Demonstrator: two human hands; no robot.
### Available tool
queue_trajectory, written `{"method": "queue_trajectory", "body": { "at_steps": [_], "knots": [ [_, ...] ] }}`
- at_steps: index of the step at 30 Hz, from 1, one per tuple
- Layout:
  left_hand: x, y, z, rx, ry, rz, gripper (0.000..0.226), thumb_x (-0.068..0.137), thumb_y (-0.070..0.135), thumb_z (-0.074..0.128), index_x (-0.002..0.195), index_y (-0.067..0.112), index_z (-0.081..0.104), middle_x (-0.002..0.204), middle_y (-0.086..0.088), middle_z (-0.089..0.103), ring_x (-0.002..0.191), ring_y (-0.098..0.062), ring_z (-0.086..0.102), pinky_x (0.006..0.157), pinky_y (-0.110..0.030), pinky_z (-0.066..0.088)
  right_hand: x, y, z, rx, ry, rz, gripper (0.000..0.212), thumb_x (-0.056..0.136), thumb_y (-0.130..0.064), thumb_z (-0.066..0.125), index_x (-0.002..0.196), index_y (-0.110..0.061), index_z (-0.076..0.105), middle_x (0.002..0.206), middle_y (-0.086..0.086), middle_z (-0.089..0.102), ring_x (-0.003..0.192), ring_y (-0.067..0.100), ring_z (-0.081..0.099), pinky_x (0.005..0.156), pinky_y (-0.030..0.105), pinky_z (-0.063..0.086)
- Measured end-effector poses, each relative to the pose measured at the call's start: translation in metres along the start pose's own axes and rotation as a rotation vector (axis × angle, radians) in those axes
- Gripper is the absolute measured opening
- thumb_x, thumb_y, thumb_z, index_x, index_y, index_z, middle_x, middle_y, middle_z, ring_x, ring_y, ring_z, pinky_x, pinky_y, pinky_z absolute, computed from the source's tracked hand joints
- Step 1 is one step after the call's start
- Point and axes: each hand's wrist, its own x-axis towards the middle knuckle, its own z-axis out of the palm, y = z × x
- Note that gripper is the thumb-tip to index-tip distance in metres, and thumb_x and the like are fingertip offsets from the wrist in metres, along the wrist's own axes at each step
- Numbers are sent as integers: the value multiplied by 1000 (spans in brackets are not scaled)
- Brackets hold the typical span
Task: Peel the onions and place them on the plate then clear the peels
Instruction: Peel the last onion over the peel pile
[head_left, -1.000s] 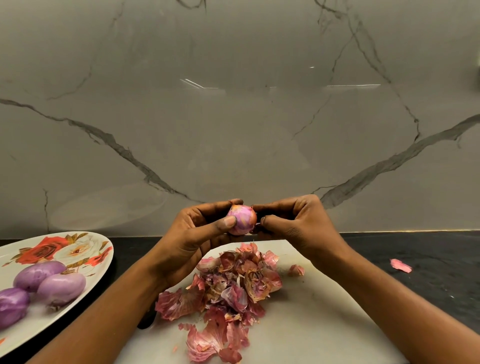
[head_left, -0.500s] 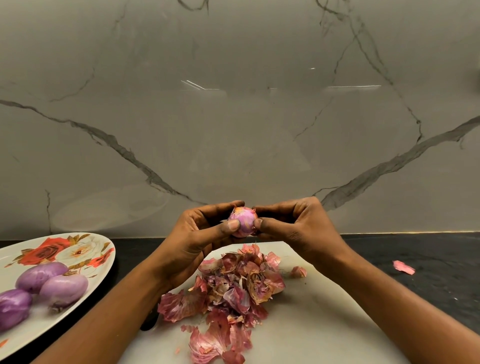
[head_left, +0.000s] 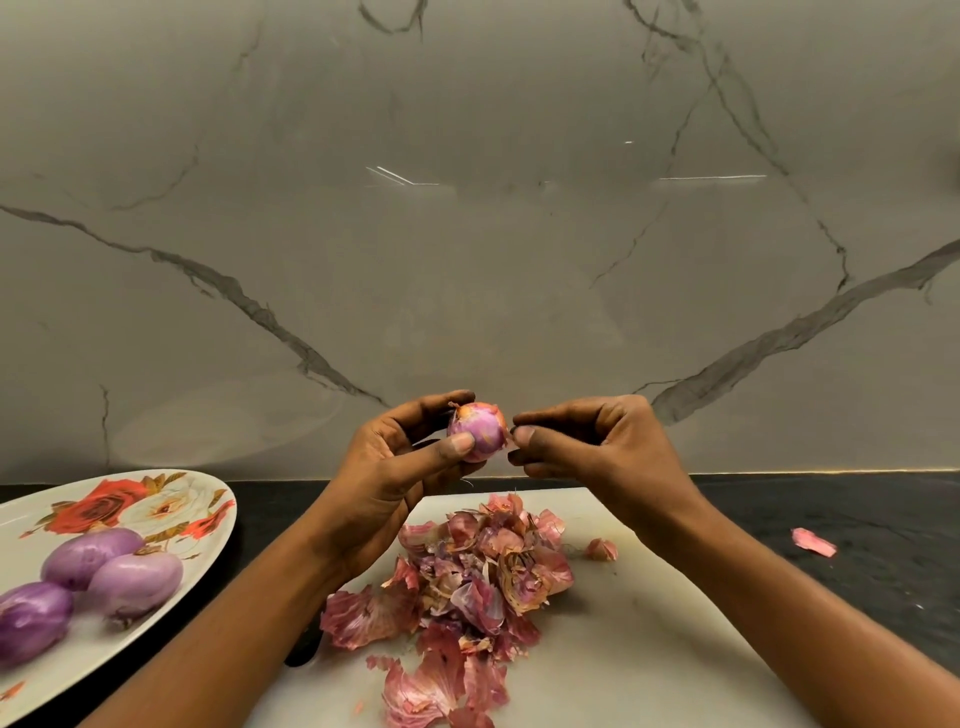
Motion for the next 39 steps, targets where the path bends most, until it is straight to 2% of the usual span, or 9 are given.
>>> {"method": "queue_trajectory", "body": {
  "at_steps": [5, 18, 23, 26, 28, 31, 34, 36, 39],
  "knots": [
    [0, -1, 0, 61, -7, 10, 52, 80, 5, 77, 131, 10, 69, 128, -5, 74, 120, -30, 72, 90, -32, 63, -2, 2, 3, -72, -23, -11, 20, 85, -12, 83, 105, -15, 81, 93, 2, 83, 85, 20, 81, 73, 27, 65],
    [-1, -1, 1, 126, 14, -21, 56, 71, 9, 84, 125, 14, 72, 122, -6, 76, 114, -30, 73, 86, -32, 63, -2, 1, 4, -152, -9, 19, 11, 92, -8, 77, 94, -19, 79, 86, 4, 81, 79, 18, 80, 72, 25, 64],
    [-1, 1, 1, 54, -2, -27, 50, 82, 8, 86, 130, 7, 70, 127, -13, 74, 117, -35, 72, 88, -33, 63, 0, 0, -1, -126, 53, 45, 6, 93, -6, 76, 94, -11, 79, 83, 7, 81, 76, 20, 80, 69, 26, 64],
    [-1, 3, 0, -65, -15, -48, 50, 86, 15, 75, 133, 2, 66, 132, -20, 70, 119, -40, 70, 89, -35, 64, 0, 0, -3, -99, 56, 66, 6, 91, -3, 78, 96, -5, 79, 85, 10, 81, 77, 24, 81, 73, 35, 67],
    [-1, 5, 2, -102, -14, -62, 47, 90, 20, 76, 133, 2, 67, 130, -21, 71, 114, -41, 72, 86, -34, 65, 0, -1, -3, -85, 20, 74, 9, 91, 2, 77, 99, -2, 78, 86, 12, 80, 77, 26, 80, 72, 33, 67],
    [-2, 6, 5, -109, 20, -82, 42, 90, 23, 69, 129, 5, 71, 127, -21, 72, 105, -37, 75, 78, -29, 65, -2, -3, -2, -101, -61, 79, 15, 94, 9, 67, 95, -2, 77, 86, 14, 80, 77, 27, 80, 68, 29, 65],
    [-2, 6, 5, -91, 23, -85, 46, 88, 24, 67, 130, 4, 69, 127, -21, 72, 103, -35, 75, 79, -29, 65, -2, -4, 0, -116, -108, 99, 29, 99, 11, 53, 89, -1, 78, 85, 15, 79, 78, 30, 80, 68, 30, 65],
    [-1, 5, 5, -77, 19, -79, 49, 88, 25, 68, 131, 2, 66, 128, -22, 71, 102, -35, 76, 82, -32, 66, -2, -5, 1, -93, -115, 113, 30, 100, 10, 51, 90, 2, 78, 85, 17, 79, 79, 32, 80, 68, 31, 65],
    [-1, 3, 5, -58, 20, -83, 53, 88, 26, 70, 134, 1, 60, 132, -25, 68, 101, -35, 76, 85, -35, 66, -2, -4, 1, -82, -91, 113, 20, 103, -3, 60, 95, 3, 78, 88, 15, 80, 79, 30, 80, 70, 32, 65]
  ]
}}
